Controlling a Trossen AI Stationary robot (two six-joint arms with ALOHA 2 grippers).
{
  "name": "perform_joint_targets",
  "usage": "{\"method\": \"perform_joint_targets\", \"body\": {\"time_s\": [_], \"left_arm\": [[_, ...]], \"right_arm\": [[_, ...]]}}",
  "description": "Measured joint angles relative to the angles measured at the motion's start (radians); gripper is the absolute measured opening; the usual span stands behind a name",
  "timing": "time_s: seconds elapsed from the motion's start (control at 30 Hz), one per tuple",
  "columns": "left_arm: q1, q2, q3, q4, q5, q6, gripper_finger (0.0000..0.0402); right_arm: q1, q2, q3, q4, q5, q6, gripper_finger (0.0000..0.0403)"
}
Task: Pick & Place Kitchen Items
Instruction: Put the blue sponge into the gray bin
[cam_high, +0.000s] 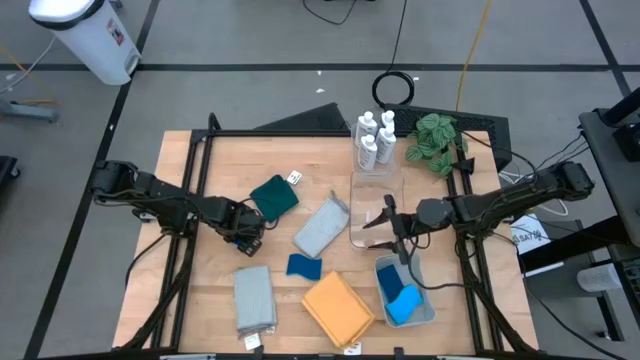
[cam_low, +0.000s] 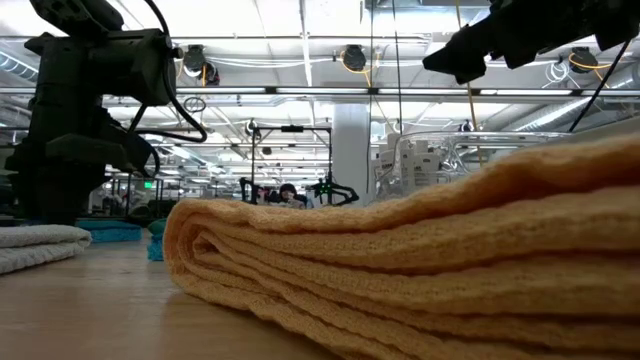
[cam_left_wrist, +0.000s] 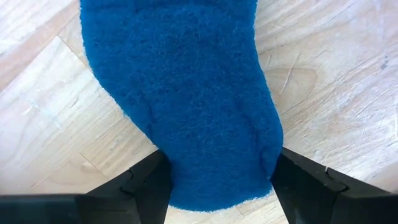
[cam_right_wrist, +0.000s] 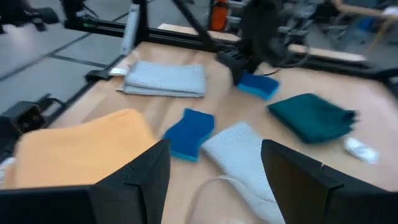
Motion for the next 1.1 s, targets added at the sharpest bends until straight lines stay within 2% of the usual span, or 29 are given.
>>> {"method": "perform_joint_targets", "body": {"time_s": [0.27,0.47,0.57,0.7,0.87,1.1], "left_arm": [[0.001,0.0,0.0,0.005,-0.003,0.01,0.0248],[0.002,0.0,-0.002,0.014,-0.008,0.019,0.0248],[0.001,0.0,-0.002,0.016,-0.019,0.004,0.0248],[0.0,0.0,-0.002,0.028,-0.057,0.024,0.0248],[0.001,0.0,-0.002,0.062,-0.117,0.114,0.0248],[-0.001,0.0,-0.002,0.111,-0.165,0.138,0.0248]], "right_arm": [[-0.066,-0.197,0.0,-0.004,0.208,-0.082,0.0224],[-0.145,-0.231,0.0,-0.005,0.203,-0.071,0.0224],[-0.168,-0.215,0.0,0.006,0.201,-0.015,0.0224],[-0.17,-0.185,0.0,0.004,0.197,0.081,0.0224],[-0.168,-0.138,0.0,0.005,0.094,0.103,0.0224],[-0.169,-0.1,0.0,0.122,0.096,0.084,0.0224]]}}
